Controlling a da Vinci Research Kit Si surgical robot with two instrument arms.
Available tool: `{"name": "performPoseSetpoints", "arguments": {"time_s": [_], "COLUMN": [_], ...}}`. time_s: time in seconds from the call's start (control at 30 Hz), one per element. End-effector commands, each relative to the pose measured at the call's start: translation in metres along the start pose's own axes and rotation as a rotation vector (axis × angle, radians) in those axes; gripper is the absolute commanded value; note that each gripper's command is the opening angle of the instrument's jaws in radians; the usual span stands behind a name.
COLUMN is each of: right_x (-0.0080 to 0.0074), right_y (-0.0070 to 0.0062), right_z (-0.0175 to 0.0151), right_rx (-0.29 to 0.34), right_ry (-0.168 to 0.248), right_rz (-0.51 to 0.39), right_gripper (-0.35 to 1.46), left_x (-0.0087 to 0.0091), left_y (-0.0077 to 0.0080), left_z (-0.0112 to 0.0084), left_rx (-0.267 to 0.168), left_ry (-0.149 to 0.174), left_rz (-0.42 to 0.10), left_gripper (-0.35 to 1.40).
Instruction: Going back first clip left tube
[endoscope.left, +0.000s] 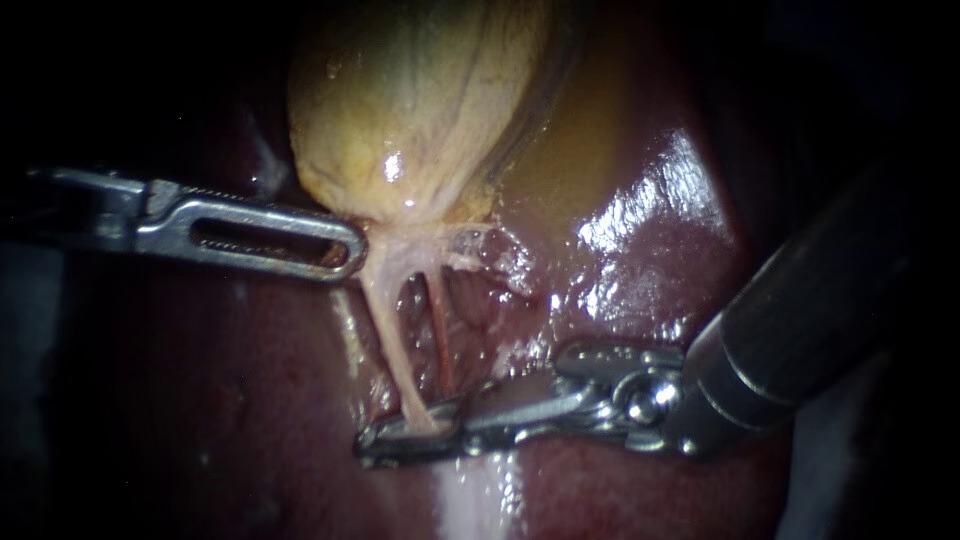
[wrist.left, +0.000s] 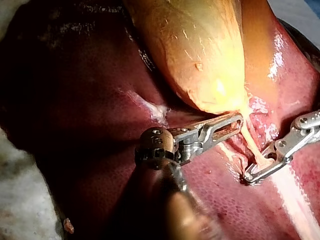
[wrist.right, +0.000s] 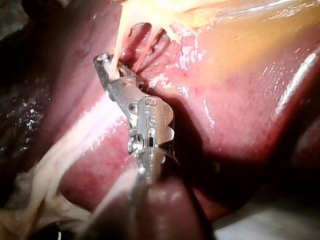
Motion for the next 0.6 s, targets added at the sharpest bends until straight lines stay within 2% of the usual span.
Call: {"name": "performPoseSetpoints", "arguments": {"time_s": [0.03,0.17,0.47,0.6], "right_x": [0.0003,0.0009,0.0025,0.0027], "right_y": [0.0,0.0001,0.0005,0.0006], "right_z": [0.0001,0.0001,-0.0013,-0.002], "right_rx": [-0.005,-0.055,-0.093,-0.099], "right_ry": [0.005,0.024,0.037,0.039], "right_rz": [-0.015,-0.059,-0.125,-0.132], "right_gripper": [0.44,0.49,0.49,0.49], "left_x": [0.0,0.0,-0.0001,-0.0001], "left_y": [0.0,0.0,0.0,0.0], "left_z": [0.0,-0.0001,0.0,0.0], "left_rx": [0.001,0.001,0.001,0.001], "left_ry": [0.0,0.0,0.0,0.0], "left_rz": [0.0,0.0,0.0,0.0], "left_gripper": [-0.35,-0.35,-0.35,-0.35]}}
